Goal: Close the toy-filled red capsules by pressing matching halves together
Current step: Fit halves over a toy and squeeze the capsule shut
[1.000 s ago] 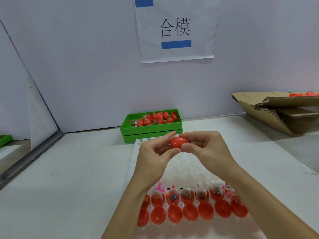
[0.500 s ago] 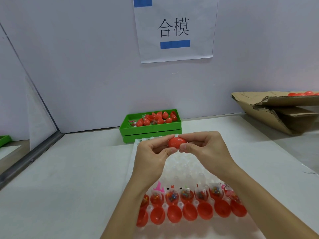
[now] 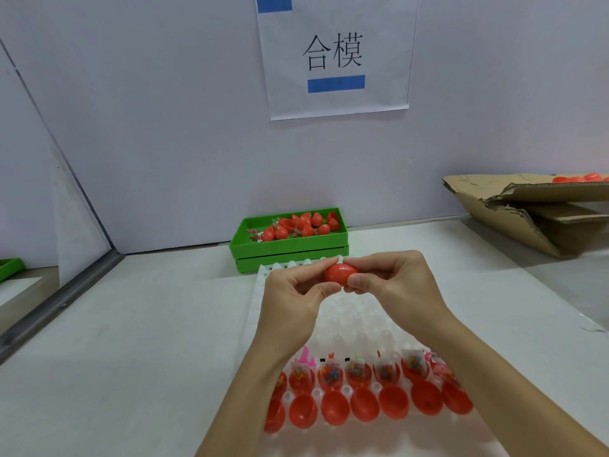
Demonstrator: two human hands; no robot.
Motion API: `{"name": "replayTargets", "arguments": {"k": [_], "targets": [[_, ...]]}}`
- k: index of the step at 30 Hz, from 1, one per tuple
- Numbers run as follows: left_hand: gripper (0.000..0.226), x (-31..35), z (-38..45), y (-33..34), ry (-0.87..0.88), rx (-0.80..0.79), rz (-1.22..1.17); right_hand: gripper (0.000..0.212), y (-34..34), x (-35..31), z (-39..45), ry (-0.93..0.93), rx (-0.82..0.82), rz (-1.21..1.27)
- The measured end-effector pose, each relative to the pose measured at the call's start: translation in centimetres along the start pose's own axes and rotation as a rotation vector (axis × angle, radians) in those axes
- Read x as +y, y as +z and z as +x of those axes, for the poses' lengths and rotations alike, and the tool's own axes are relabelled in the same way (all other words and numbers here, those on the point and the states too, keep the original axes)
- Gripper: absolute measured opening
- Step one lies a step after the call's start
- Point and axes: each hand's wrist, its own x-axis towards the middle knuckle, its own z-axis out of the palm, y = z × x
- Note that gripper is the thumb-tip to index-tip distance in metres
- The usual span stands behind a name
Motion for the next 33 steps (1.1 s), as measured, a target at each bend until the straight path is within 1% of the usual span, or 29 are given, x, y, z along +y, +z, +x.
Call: {"name": "replayTargets", "arguments": {"k": [3, 7, 14, 19, 23, 27, 31, 33], "targets": [[0.037, -0.2, 0.0, 0.1, -0.010, 0.023, 0.016, 0.033, 0.2, 0.0, -0.2, -0.003, 0.004, 0.005], [0.038, -0.4, 0.0, 0.4, -0.043, 0.062, 0.005, 0.028, 0.5, 0.1, -0.2, -0.005, 0.015, 0.010], [0.037, -0.8, -0.1, 0.6, -0.051, 0.033, 0.036, 0.031, 0.5, 0.3, -0.2, 0.002, -0.011, -0.030], [0.038, -0.7, -0.2, 1.0, -0.014, 0.045, 0.112, 0.026, 0.4, 0.4, -0.1, -0.012, -0.028, -0.063], [0.036, -0.6, -0.4, 1.5, 0.020, 0.063, 0.199, 0.033, 0.6, 0.3, -0.1, -0.040, -0.031, -0.106], [0.037, -0.5, -0.4, 1.5, 0.031, 0.085, 0.210, 0.036, 0.6, 0.2, 0.0, -0.058, -0.031, -0.122], [0.036, -0.2, -0.3, 1.3, 0.049, 0.084, 0.210, 0.033, 0.9, 0.0, 0.0, -0.060, -0.040, -0.100], [0.034, -0.1, -0.2, 0.9, 0.039, 0.070, 0.200, 0.035, 1.1, -0.2, 0.0, -0.049, -0.047, -0.097]]}}
